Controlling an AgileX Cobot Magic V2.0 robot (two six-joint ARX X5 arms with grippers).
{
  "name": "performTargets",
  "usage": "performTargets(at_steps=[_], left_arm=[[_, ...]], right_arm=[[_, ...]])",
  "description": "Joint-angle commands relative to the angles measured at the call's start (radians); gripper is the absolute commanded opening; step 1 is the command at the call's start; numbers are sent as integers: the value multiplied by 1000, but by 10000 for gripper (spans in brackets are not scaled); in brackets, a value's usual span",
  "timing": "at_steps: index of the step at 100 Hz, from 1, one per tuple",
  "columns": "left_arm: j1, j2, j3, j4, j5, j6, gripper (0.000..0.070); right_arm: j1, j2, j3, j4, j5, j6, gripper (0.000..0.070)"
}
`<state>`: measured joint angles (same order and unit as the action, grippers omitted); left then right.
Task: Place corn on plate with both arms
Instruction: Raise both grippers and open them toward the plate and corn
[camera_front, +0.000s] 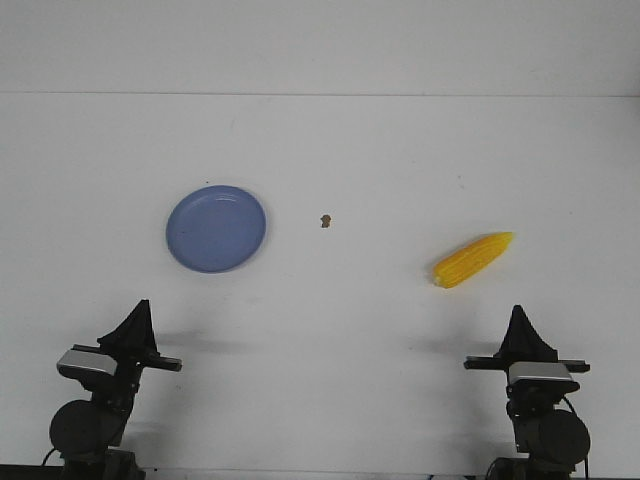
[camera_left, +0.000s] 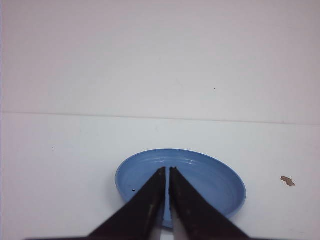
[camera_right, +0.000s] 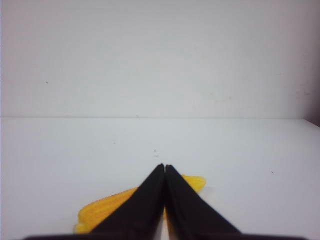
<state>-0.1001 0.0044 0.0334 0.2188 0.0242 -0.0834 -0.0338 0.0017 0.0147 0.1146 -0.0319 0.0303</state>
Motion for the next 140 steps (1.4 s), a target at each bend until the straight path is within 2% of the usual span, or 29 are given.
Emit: performTargets(at_steps=[1,76,84,90,103,112,140], left_arm=[[2,-1,-19,12,-3,16,12],[2,-1,-12,14,-3,14,12],[2,-1,9,9,-3,-18,12],[2,0,39,-5,-3,-43,12],[2,15,148,-106,-3,-46,12],[2,57,251,-197,-3,-46,12],[2,338,600,-415,-2,-46,12]], right_arm=[[0,0,-2,12,-2,-1,0],[0,0,-2,32,-1,-1,0],[0,0,-2,61,5,5,0],[0,0,-1,88,5,42,0],[1,0,16,127,6,122,0],[1,0,68,60,6,141,0],[1,124,357,-325,6,130,0]])
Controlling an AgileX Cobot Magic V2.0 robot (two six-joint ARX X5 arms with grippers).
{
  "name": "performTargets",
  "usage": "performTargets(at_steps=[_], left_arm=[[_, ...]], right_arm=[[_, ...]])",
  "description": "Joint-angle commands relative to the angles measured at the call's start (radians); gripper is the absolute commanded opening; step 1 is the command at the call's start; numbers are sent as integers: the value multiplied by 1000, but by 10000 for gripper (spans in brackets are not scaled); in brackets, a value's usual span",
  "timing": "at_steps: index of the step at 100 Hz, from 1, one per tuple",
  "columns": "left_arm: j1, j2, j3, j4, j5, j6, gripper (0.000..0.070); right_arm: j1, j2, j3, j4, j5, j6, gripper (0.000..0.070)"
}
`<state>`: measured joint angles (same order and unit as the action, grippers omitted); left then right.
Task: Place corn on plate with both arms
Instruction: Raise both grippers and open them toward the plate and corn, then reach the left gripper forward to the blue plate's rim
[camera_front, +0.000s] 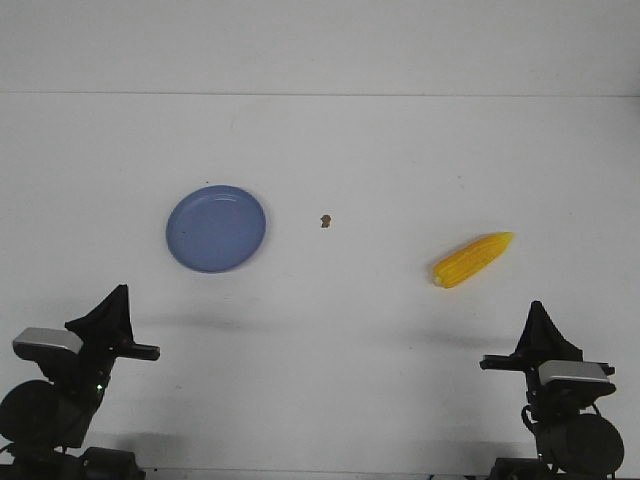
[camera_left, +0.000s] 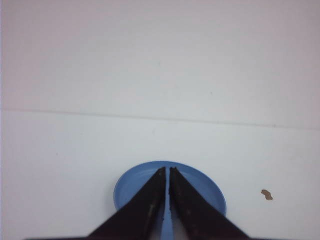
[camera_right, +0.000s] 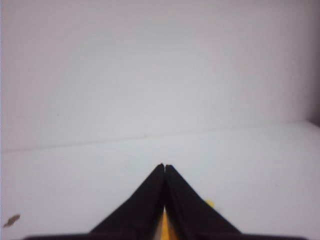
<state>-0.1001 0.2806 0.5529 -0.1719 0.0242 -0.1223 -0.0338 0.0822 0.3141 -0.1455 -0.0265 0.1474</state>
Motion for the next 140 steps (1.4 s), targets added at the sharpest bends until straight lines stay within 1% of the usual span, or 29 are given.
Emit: performTargets(at_steps=[1,12,21,30,38,44,57,86,88,90,92,94,98,103,105,106,107,109,112,127,140], left_arm=[[2,74,94,-33,-2,-7,12],[2,199,228,-136,-2,-5,12],[2,295,318,-225,-2,-2,12],[2,381,382,-303,-2,-3,12],[2,445,413,-344,-2,-3,12],[2,483,419,-356,-2,-3,12],[2,536,419,-363,-2,-3,12],[2,542,419,-365,-2,-3,18],[2,542,419,-365,-2,-3,19],[2,542,419,-365,-2,-3,20],[2,542,419,-365,-2,-3,30],[2,542,419,-366,-2,-3,51],[2,542,419,-367,-2,-3,129],[2,542,419,-367,-2,-3,260],[2,542,419,-366,-2,-3,308],[2,542,419,-366,-2,-3,318],[2,542,419,-365,-2,-3,348],[2,542,419,-365,-2,-3,376],[2,542,419,-365,-2,-3,394],[2,543,419,-364,-2,-5,390],[5,598,424,-339,-2,-37,386]], right_arm=[[1,53,70,-78,0,13,0],[1,168,211,-237,0,3,0],[1,272,325,-363,0,-35,0],[1,375,430,-481,0,-61,0],[1,456,505,-555,0,-72,0],[1,504,542,-578,0,-72,0],[1,565,575,-575,0,-70,0],[1,573,575,-583,0,-69,4],[1,573,575,-583,0,-69,18],[1,573,575,-584,-1,-69,46],[1,573,575,-586,-1,-69,91],[1,573,575,-589,-1,-69,152],[1,573,575,-593,0,-69,310],[1,573,575,-596,0,-69,520],[1,573,575,-597,0,-68,580],[1,573,575,-597,0,-68,601],[1,573,575,-597,0,-68,618],[1,573,575,-597,0,-66,633],[1,573,575,-597,0,-65,633],[1,573,575,-597,0,-65,633],[1,573,575,-596,0,-64,633]])
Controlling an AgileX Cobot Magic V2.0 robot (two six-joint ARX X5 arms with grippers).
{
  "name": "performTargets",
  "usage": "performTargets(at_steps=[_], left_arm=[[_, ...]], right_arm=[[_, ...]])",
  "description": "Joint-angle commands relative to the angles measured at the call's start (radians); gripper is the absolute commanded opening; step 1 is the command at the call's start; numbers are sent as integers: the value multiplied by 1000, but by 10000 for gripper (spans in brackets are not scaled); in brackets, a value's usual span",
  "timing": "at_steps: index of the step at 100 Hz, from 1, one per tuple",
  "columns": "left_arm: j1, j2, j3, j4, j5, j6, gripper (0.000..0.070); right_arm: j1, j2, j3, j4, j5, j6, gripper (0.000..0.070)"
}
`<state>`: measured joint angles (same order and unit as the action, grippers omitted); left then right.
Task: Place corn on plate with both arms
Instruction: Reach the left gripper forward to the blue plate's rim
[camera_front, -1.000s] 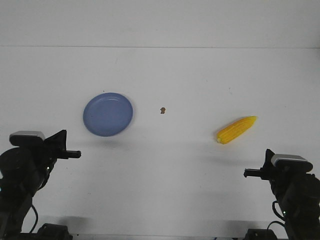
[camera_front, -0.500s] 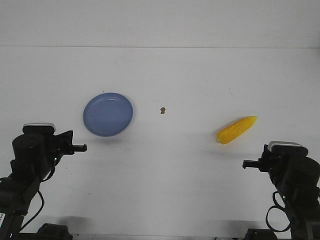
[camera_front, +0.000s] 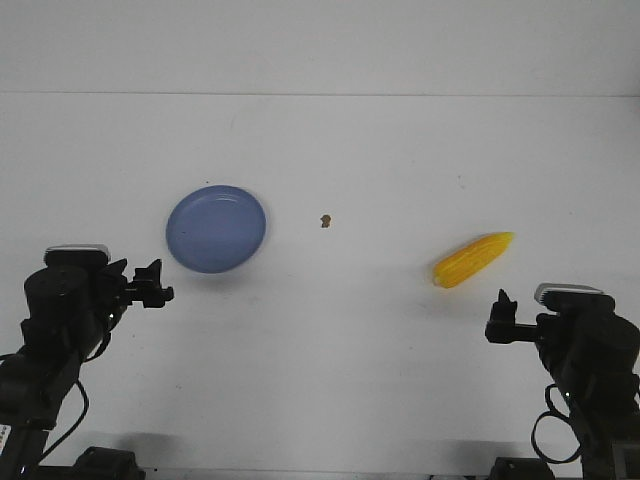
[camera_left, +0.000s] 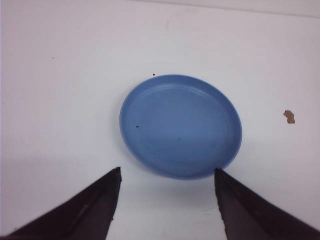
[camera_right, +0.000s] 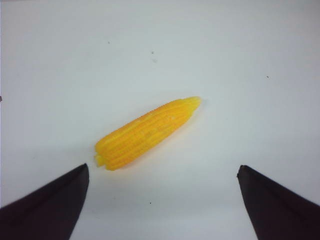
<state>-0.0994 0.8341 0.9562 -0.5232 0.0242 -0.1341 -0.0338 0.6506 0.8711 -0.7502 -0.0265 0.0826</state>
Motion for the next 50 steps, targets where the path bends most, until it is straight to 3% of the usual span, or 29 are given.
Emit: performTargets(at_steps=[1,19,50], left_arm=[[5,54,22,14,-2,-28,386],[40,293,100,20,14,-88,387],[87,764,362,26,23,-76,386]], right_arm=[[1,5,18,9,0,0,633],[1,5,18,9,0,0,633],[1,5,18,8,0,0,633]])
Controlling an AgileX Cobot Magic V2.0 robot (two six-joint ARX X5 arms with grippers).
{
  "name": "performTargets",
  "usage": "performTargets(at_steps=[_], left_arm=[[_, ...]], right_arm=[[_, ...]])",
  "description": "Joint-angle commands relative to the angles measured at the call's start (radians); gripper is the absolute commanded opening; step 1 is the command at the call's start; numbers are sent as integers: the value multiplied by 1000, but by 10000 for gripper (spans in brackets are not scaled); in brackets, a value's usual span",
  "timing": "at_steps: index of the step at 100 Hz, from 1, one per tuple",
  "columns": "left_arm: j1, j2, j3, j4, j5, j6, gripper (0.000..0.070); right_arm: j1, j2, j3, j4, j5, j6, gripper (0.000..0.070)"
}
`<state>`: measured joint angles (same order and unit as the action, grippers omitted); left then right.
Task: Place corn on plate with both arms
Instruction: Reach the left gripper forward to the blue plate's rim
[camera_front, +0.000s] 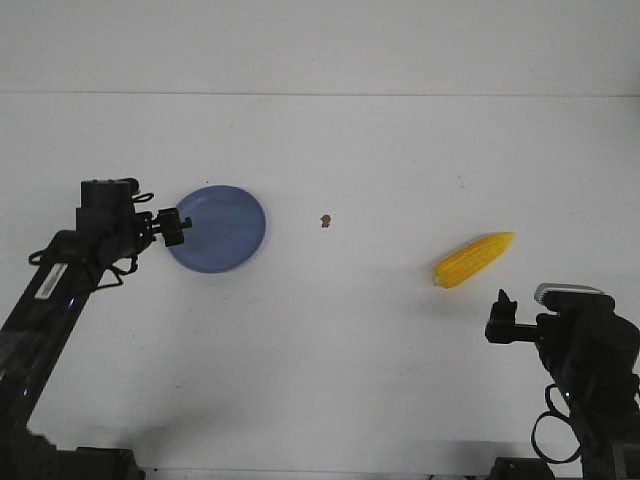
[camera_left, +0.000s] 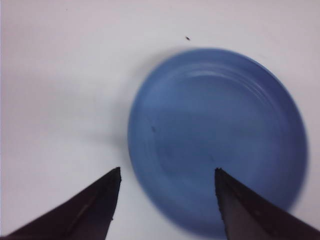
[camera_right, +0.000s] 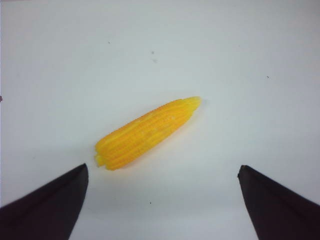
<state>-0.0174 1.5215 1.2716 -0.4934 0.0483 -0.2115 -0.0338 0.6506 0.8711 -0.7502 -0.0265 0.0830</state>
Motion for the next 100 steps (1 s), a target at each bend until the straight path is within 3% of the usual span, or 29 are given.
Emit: performTargets(at_steps=[1,26,65,70,78,84,100], left_arm=[[5,88,53,-4,0,1,386],[13,279,130,10,-3,2,386],[13,369,130,23,-23,9,371],[13,369,130,24,-23,9,316],[13,369,130,23,-23,13,100],[13,369,130,23,-23,16,10],[14,369,130,28,5,16,4]], right_arm=[[1,5,18,8,0,0,633],[1,5,18,5,0,0,633],[1,5,18,3,0,0,633],[1,5,18,3,0,0,633],[1,5,18,3,0,0,633],[1,5,18,3,0,0,633],[1,5,18,3,0,0,633]])
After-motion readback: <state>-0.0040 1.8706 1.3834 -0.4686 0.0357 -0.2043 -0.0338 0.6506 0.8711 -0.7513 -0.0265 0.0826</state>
